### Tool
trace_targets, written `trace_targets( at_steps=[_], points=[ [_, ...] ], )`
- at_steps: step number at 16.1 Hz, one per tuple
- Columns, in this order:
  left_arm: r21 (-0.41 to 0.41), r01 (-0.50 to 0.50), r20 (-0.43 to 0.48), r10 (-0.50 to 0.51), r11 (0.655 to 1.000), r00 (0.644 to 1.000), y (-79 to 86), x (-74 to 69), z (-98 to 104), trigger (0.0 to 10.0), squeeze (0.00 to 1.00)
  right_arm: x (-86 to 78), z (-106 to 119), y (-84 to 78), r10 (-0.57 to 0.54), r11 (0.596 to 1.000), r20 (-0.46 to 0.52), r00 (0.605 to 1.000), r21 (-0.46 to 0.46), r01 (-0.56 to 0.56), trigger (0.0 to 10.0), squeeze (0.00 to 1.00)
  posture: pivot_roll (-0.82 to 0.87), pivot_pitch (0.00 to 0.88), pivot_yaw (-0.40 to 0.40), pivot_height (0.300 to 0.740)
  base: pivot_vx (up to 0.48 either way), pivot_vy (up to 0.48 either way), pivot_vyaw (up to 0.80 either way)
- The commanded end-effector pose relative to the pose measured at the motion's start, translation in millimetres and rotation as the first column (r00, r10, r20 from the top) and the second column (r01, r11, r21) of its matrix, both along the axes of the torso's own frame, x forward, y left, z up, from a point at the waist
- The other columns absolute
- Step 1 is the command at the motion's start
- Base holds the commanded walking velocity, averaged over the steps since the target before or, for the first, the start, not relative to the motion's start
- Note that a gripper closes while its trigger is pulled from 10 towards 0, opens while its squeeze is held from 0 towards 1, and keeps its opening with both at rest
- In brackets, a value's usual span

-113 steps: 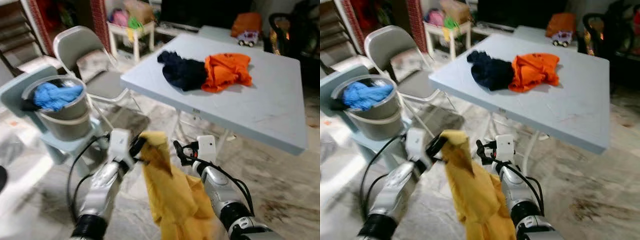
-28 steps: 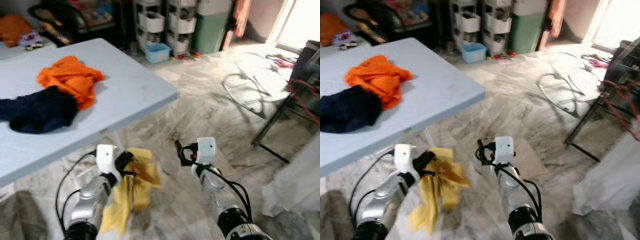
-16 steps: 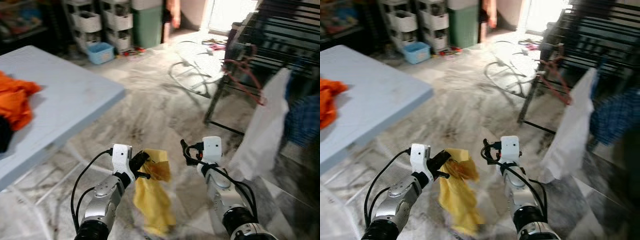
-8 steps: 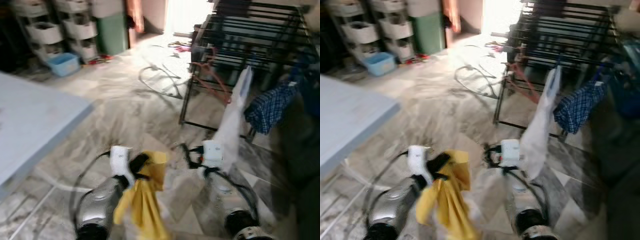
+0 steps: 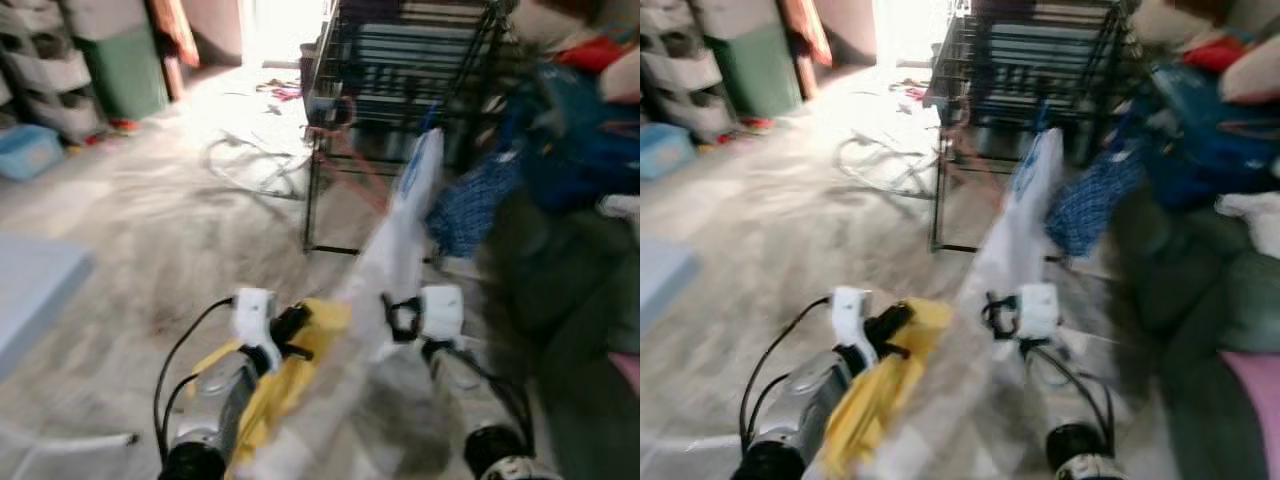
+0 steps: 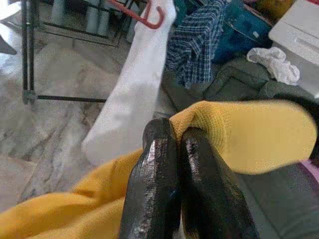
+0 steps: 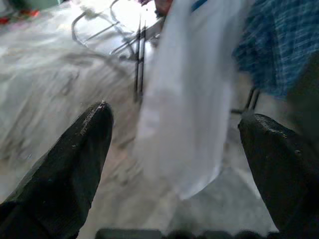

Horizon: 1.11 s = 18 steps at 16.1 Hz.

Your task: Hang hanger

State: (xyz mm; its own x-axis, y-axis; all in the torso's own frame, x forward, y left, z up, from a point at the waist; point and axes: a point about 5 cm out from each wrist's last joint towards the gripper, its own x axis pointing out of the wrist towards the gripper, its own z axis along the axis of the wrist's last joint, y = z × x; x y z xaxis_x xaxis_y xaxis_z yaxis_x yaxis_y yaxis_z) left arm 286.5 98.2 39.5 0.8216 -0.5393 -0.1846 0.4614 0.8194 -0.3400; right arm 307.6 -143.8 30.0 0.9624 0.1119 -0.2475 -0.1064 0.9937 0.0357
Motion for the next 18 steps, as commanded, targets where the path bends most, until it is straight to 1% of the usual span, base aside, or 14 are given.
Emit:
trace_targets(
  at_steps=[1, 4, 6, 8, 15, 18],
  points=[
    [0.037, -0.05, -0.005, 0.05, 0.998, 0.999, 15.0, 2.3, 0.3, 10.0, 0.0, 2.3, 3.7, 19.2, 0.046, 0.999, 0.014, 0.999, 0.021, -0.046, 10.0, 0.0, -0.06, 0.0, -0.011, 0.74, 0.0, 0.0, 0.0],
    [0.066, -0.127, -0.044, 0.13, 0.99, 0.991, 21.3, 6.5, -3.7, 10.0, 0.0, 2.7, 3.9, 19.6, 0.048, 0.999, 0.012, 0.999, 0.022, -0.048, 10.0, 0.0, -0.06, 0.0, -0.014, 0.74, 0.0, 0.0, 0.0],
    [0.065, -0.127, -0.045, 0.13, 0.99, 0.99, 23.8, 6.5, -4.0, 10.0, 0.0, 2.6, 3.6, 20.1, 0.05, 0.998, 0.009, 0.999, 0.024, -0.05, 10.0, 0.0, -0.05, 0.0, -0.015, 0.74, 0.0, 0.0, 0.0],
    [0.068, -0.131, -0.043, 0.134, 0.989, 0.99, 25.2, 6.6, -3.7, 10.0, 0.0, 2.1, 2.6, 20.0, 0.051, 0.998, 0.005, 0.999, 0.022, -0.052, 10.0, 0.0, -0.05, 0.0, -0.016, 0.74, 0.0, 0.0, -0.55],
    [0.087, -0.12, -0.049, 0.125, 0.989, 0.991, 23.6, 6.4, -4.7, 10.0, 0.0, 1.2, 3.2, 19.4, 0.041, 0.999, 0.017, 0.999, 0.005, -0.041, 10.0, 0.0, -0.07, 0.0, -0.004, 0.74, 0.0, 0.374, -0.5],
    [0.093, -0.096, -0.039, 0.1, 0.991, 0.994, 20.9, 7.5, -3.0, 10.0, 0.0, 0.3, 3.1, 21.2, 0.04, 0.999, 0.022, 0.999, 0.003, -0.04, 10.0, 0.0, -0.08, 0.0, 0.006, 0.74, 0.0, 0.426, 0.0]
  ],
)
